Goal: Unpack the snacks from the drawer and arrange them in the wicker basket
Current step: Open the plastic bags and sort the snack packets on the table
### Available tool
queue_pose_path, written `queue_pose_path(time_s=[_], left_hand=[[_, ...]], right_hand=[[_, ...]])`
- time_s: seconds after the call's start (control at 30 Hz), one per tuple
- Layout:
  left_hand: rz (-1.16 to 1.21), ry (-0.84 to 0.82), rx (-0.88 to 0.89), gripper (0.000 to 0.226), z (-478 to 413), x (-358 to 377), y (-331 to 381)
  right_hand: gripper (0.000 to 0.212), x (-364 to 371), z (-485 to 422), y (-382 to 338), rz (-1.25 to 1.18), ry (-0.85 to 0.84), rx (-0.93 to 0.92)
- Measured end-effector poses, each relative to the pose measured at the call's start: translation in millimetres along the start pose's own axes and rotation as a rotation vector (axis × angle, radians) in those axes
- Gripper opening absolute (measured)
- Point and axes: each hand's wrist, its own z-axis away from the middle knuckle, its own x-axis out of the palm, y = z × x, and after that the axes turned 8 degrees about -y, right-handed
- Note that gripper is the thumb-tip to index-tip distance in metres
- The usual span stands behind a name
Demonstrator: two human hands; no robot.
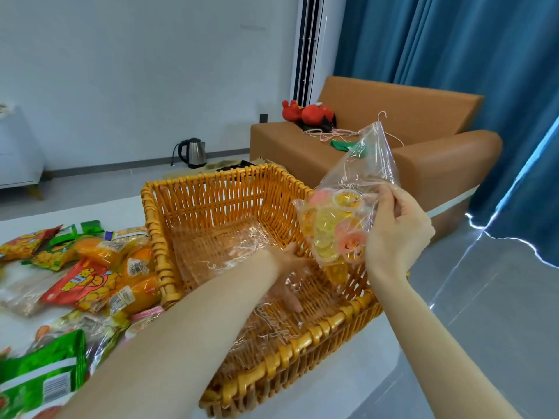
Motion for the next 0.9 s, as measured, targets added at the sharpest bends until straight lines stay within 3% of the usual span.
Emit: queue_pose_path(time_s=[0.17, 0.37, 0.5, 0.7, 0.9], left_hand=[[0.030, 0.030, -0.004, 0.117, -12.3, 1.7, -5.7], [0.066, 0.063, 0.177, 0.060, -6.2, 7.9, -5.2], [0.253, 0.028, 0.084, 0.075, 8.1, 5.3, -6.0], [0.229, 0.012, 0.054, 0.076, 0.6, 0.5, -2.5], [0.081, 0.112, 0.108, 0.075, -15.2, 6.2, -7.1]], right_hand=[[0.024, 4.2, -0.2, 2.4, 0.019, 0.024, -0.024], [0.024, 10.6, 4.5, 5.8, 0.038, 0.003, -0.006], [0.024, 11.3, 7.3, 6.5, 0.031, -0.019, -0.005], [0.024, 8.4, 6.2, 7.6, 0.034, -0.034, -0.010], [0.023, 8.1, 5.4, 10.2, 0.033, -0.017, -0.009]])
